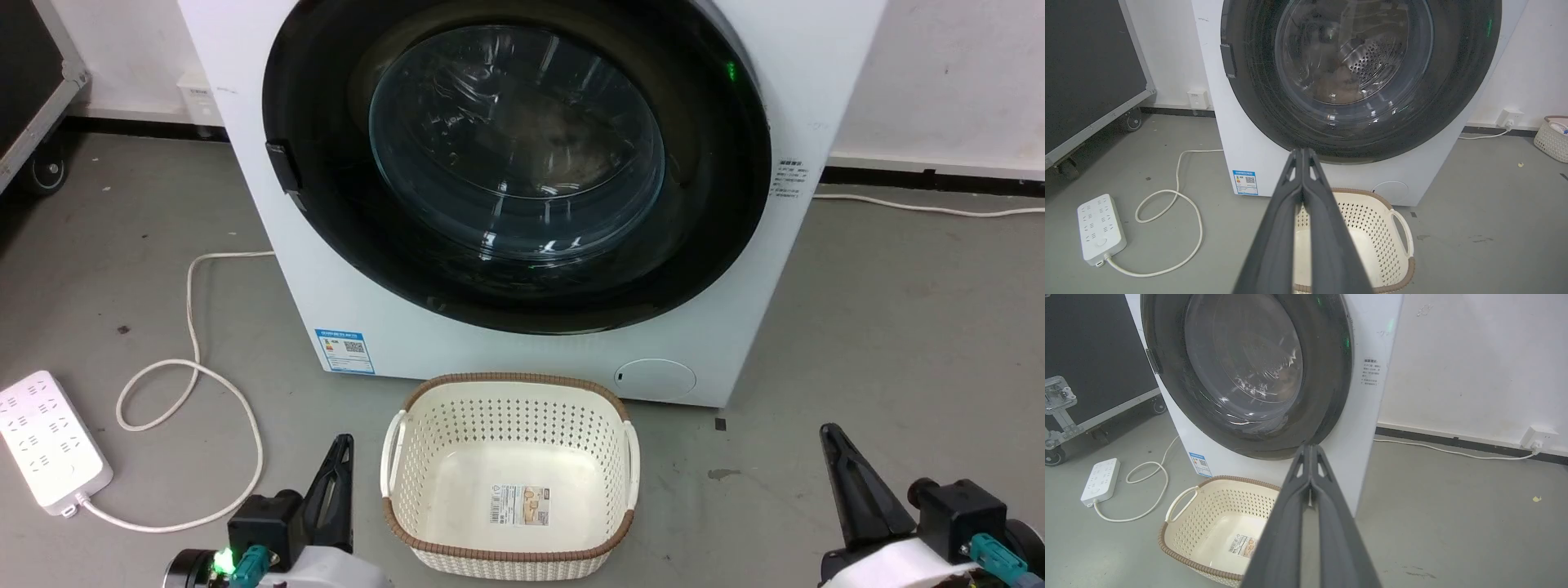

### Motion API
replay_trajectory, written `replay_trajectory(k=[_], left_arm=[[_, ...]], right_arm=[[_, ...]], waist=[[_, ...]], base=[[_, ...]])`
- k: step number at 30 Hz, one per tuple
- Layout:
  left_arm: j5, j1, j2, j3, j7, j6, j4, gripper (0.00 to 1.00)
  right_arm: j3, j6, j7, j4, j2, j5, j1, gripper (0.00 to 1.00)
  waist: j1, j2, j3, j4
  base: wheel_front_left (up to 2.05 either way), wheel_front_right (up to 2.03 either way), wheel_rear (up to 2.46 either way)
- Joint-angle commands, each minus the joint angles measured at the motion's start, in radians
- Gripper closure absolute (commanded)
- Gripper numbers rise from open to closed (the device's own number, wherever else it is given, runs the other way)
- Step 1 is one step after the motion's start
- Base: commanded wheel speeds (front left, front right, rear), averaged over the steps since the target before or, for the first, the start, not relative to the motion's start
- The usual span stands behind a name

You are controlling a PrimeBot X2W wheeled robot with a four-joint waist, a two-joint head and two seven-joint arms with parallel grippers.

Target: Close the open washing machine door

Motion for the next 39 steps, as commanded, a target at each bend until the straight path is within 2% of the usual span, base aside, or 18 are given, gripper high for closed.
replay_trajectory(k=[1, 39], left_arm=[[0.011, -0.011, 0.000, 0.002, 0.008, 0.006, -0.007, 1.00], [0.068, -0.023, -0.001, 0.039, 0.094, 0.020, -0.066, 1.00]], right_arm=[[0.002, 0.000, 0.003, -0.009, 0.004, -0.010, -0.017, 1.00], [0.025, -0.001, 0.083, -0.037, 0.006, -0.042, -0.037, 1.00]], waist=[[0.0000, 0.0000, 0.000, 0.000], [0.0000, 0.0000, 0.008, 0.000]], base=[[0.00, 0.00, 0.00], [0.00, 0.00, 0.00]])
